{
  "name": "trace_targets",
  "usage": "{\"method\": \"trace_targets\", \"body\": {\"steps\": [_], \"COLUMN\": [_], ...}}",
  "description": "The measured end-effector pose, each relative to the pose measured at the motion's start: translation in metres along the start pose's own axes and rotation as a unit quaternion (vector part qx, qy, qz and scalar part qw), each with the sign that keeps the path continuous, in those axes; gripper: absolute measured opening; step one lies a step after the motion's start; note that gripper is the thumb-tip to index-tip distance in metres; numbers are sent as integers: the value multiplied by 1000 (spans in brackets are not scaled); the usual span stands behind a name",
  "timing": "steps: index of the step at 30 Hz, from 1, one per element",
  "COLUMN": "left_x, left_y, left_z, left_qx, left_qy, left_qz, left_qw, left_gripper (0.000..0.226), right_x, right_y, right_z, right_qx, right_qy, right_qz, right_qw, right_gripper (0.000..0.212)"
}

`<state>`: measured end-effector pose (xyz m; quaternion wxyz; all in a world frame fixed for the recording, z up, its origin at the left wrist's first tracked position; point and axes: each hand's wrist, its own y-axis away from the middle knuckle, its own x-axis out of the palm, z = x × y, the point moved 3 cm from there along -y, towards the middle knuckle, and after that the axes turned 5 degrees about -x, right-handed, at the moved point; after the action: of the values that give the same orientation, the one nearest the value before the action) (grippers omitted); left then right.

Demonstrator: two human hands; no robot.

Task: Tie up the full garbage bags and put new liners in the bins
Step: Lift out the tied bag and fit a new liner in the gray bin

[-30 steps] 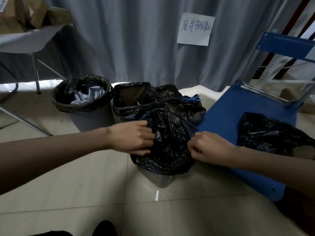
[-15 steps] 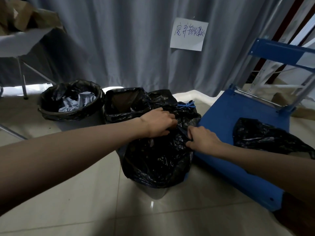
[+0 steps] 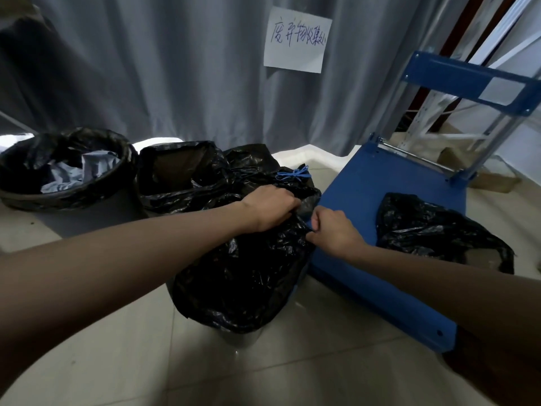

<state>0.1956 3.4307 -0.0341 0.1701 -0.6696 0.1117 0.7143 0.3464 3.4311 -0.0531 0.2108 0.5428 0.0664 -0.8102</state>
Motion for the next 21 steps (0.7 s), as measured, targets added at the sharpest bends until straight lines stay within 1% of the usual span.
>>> {"method": "trace_targets", "body": {"steps": [2, 5, 7, 9, 10, 11, 14, 15, 18, 21], "left_x": [4, 14, 19, 21, 19, 17, 3, -3, -19, -25], "left_y": [-6, -13, -14, -10, -6, -2, 16, 23, 51, 87], "left_z": [-1, -4, -7, -8, -6, -4, 13, 21, 48, 72], "left_qx": [-21, -36, -43, -42, -39, -33, -24, -32, -80, -129], "left_qy": [26, 47, 35, 25, 21, 14, -7, -16, -52, -82], "left_qz": [9, 37, 67, 84, 79, 63, 1, -5, 17, 62], "left_qw": [999, 998, 996, 995, 996, 997, 1000, 999, 995, 986], "left_gripper": [23, 20, 19, 22, 25, 27, 30, 33, 42, 45], "right_x": [3, 7, 11, 13, 12, 9, -3, -6, -6, 3], "right_y": [-3, -6, -6, -3, -2, -1, 3, 5, 10, 12], "right_z": [0, -2, -4, -3, -1, 3, 20, 27, 49, 68], "right_qx": [-3, 2, 12, 23, 25, 26, 3, -13, -69, -125], "right_qy": [10, 34, 49, 64, 69, 67, 25, 16, 31, 78], "right_qz": [6, 29, 65, 102, 102, 83, -20, -35, -21, 6], "right_qw": [1000, 999, 997, 992, 992, 994, 999, 999, 997, 989], "right_gripper": [19, 23, 30, 30, 26, 21, 1, 5, 12, 17]}}
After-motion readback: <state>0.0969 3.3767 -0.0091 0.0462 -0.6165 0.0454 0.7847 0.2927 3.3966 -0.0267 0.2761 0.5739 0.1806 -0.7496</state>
